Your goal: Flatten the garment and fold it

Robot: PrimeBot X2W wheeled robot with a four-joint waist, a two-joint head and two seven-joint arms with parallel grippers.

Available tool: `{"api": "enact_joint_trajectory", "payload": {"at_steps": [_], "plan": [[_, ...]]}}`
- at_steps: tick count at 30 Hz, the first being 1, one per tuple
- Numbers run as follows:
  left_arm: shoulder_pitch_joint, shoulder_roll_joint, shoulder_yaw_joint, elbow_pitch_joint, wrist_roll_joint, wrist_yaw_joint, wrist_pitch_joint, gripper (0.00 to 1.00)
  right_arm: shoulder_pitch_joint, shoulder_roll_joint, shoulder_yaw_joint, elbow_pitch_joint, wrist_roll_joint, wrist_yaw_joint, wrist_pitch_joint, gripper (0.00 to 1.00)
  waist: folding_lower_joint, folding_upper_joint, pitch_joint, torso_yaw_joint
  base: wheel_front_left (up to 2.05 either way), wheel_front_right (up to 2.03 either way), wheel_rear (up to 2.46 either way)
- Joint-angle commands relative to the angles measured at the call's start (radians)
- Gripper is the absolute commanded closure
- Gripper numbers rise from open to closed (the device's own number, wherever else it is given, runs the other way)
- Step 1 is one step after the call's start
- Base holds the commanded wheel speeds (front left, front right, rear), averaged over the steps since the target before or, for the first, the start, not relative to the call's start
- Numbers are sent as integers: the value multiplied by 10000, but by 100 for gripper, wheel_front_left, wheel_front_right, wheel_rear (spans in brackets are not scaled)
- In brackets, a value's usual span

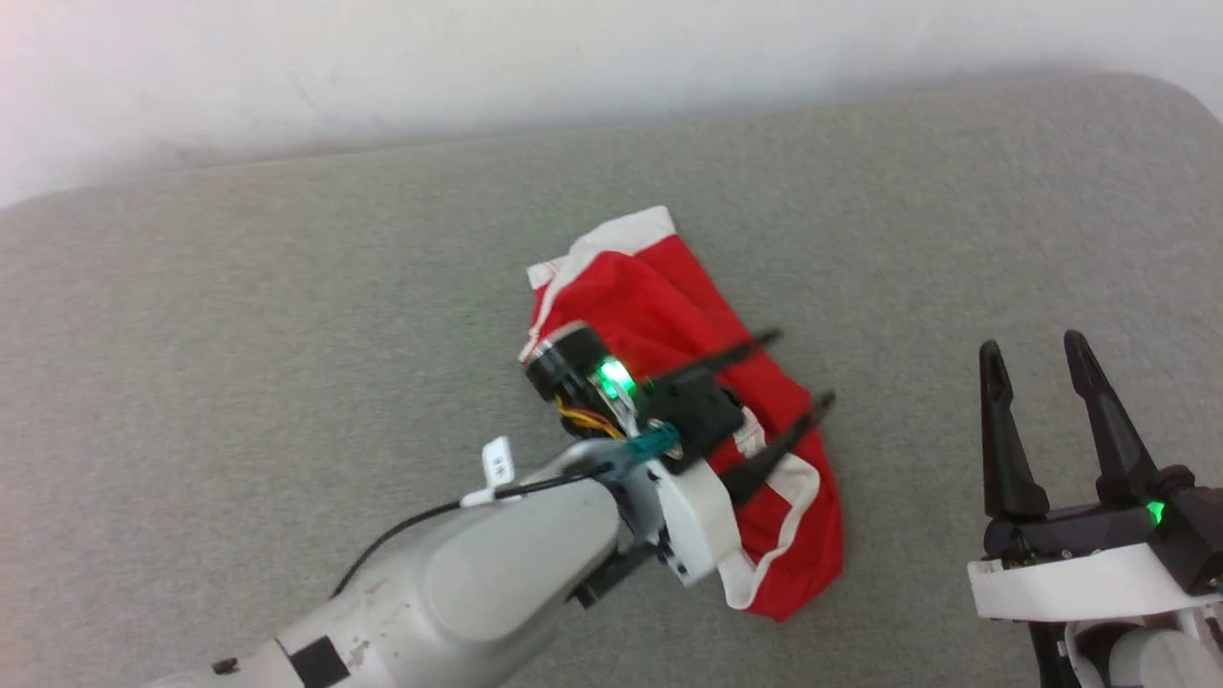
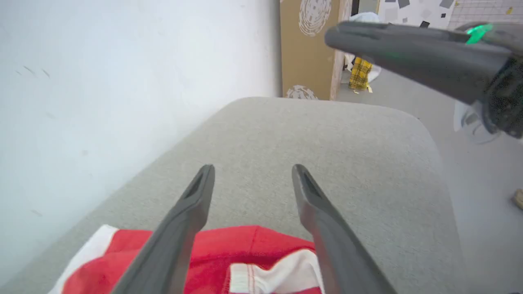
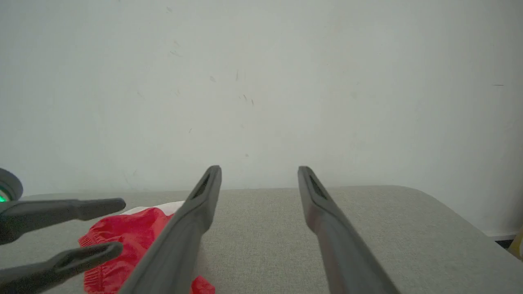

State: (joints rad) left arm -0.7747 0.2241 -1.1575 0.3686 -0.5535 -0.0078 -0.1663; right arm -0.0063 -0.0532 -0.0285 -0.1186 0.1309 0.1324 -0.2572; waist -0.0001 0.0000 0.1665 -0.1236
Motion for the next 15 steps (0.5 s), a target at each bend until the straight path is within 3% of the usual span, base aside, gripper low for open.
{"api": "enact_joint_trajectory", "payload": {"at_steps": [1,9,12,15], "plan": [[-115,184,325,-156,382,643,-499,0,178,29,-10,-3,-83,-17,-46,0,1,0,-681,720,0,0,0],[1664,897,3253,-2178,1723,3764,-949,0,432,29,-91,-72,-46,-17,-46,0,1,0,-999,1311,0,0,0],[2768,1053,4435,-2920,2217,4438,-951,0,477,29,-199,-103,-28,-17,-46,0,1,0,-1003,1509,0,0,0],[3798,1077,5522,-3383,2621,4772,-952,0,517,30,-229,-95,-33,-17,-46,0,1,0,-1010,1643,0,0,0]]}}
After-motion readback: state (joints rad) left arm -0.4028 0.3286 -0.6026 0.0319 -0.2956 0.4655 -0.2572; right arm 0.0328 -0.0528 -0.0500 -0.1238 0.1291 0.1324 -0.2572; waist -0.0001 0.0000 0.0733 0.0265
